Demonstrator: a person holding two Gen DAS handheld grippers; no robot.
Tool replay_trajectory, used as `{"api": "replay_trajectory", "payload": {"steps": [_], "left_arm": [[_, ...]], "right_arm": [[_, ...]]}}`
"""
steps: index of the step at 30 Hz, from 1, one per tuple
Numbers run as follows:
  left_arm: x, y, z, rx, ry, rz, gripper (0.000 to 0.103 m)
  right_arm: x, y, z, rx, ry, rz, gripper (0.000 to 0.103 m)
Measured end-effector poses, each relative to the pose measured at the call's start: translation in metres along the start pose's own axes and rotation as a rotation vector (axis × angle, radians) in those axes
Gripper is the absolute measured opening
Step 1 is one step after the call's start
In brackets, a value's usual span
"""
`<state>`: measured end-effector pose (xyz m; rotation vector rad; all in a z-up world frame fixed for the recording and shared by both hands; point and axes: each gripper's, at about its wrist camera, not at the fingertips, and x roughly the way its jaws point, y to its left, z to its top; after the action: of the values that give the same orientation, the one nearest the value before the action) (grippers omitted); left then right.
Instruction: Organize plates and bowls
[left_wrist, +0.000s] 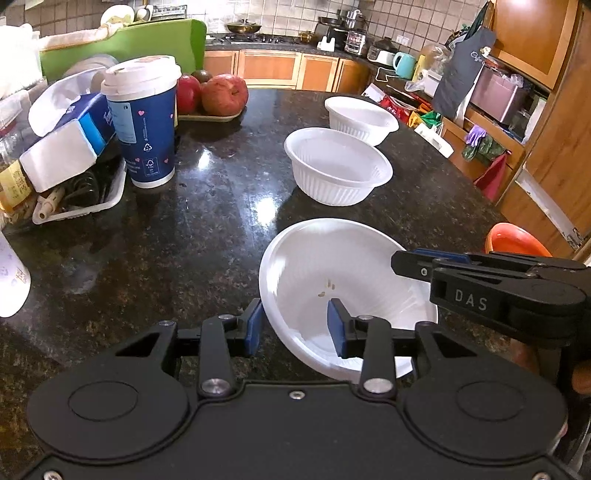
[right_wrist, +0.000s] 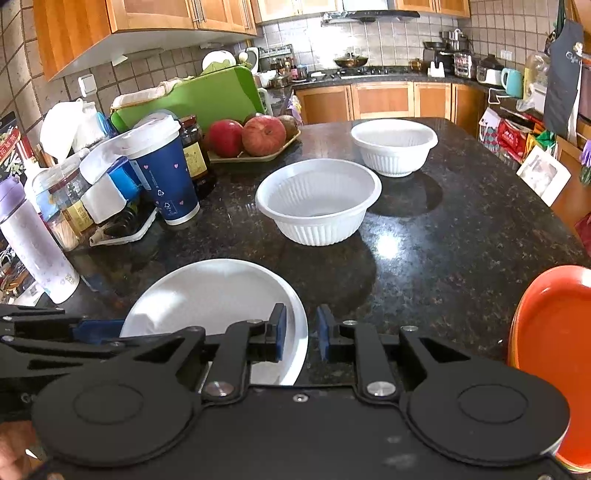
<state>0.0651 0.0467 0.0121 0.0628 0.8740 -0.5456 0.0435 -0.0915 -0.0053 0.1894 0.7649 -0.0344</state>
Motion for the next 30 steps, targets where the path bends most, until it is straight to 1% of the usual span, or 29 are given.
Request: {"api": "replay_trajectory", "payload": {"steps": [7, 9, 16, 23, 30], "left_arm": [[-0.0033, 0.0004, -0.0011, -0.002, -0.011, 0.003, 0.049], [-0.0037, 0.0012, -0.001, -0.007, -0.017, 0.006, 0.055], [-0.003, 0.0055, -0.0005, -0.02, -0.015, 0.014, 0.055], [-0.0049, 0.006, 0.0002, -0.015, -0.024, 0.015, 0.055], [-0.0019, 0.0091, 0.0011, -0.013, -0.015, 0.013, 0.055]], "right_arm": [[-0.0022, 0.0017, 0.0001, 0.003, -0.019, 0.005, 0.024], [-0.0026, 0.002, 0.0, 0.009, -0.023, 0.007, 0.025], [-0.0028, 0.0036, 0.0001, 0.012, -0.024, 0.006, 0.025], [-0.0046, 0.0047, -0.0001, 0.007, -0.031, 0.002, 0.025], [-0.0041, 0.0058, -0.0013, 0.015, -0.029, -0.009, 0.025]]}}
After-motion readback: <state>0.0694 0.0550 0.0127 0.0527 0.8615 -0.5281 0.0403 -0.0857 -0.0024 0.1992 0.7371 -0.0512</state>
